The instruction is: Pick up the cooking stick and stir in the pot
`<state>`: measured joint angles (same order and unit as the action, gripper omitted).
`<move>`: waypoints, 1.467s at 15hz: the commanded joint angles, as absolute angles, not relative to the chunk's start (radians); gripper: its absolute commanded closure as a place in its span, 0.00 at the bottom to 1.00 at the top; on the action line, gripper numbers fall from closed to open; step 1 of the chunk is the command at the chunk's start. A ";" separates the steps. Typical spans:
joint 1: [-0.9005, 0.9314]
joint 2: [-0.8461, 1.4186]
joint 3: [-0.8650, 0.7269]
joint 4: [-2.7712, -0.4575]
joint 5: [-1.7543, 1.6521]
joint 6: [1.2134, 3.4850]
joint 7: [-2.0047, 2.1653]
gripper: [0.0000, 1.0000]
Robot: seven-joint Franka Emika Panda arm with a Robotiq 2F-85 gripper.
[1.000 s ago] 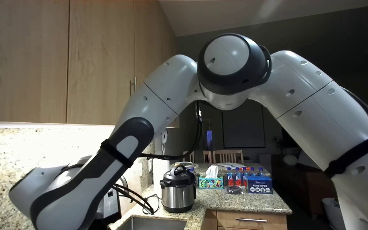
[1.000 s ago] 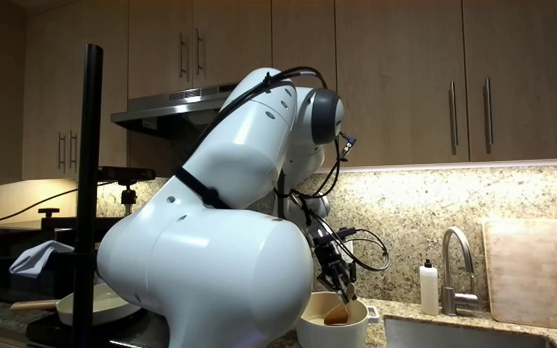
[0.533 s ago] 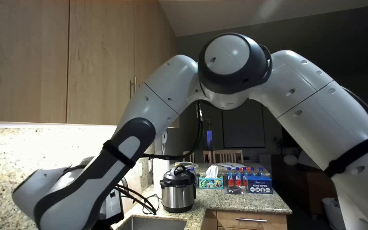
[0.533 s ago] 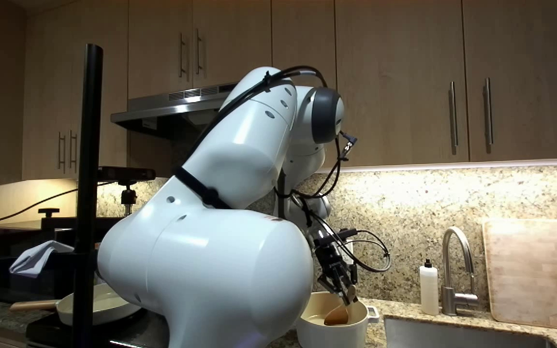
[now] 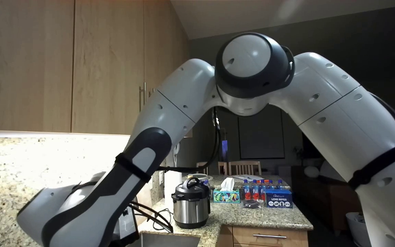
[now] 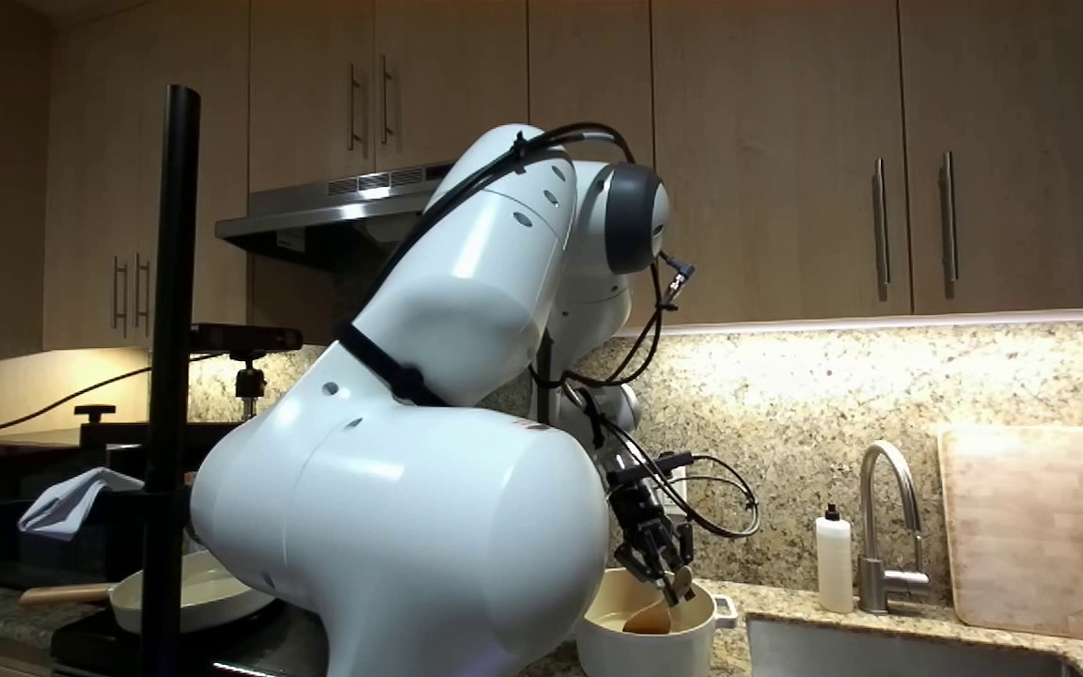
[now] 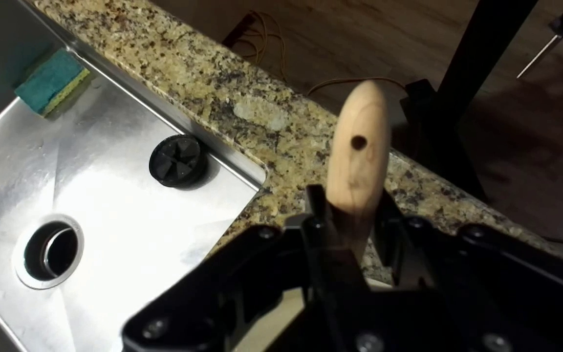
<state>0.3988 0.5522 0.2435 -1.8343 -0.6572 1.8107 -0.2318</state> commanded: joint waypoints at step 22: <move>0.406 0.530 0.233 -1.833 -0.696 1.804 -0.251 0.91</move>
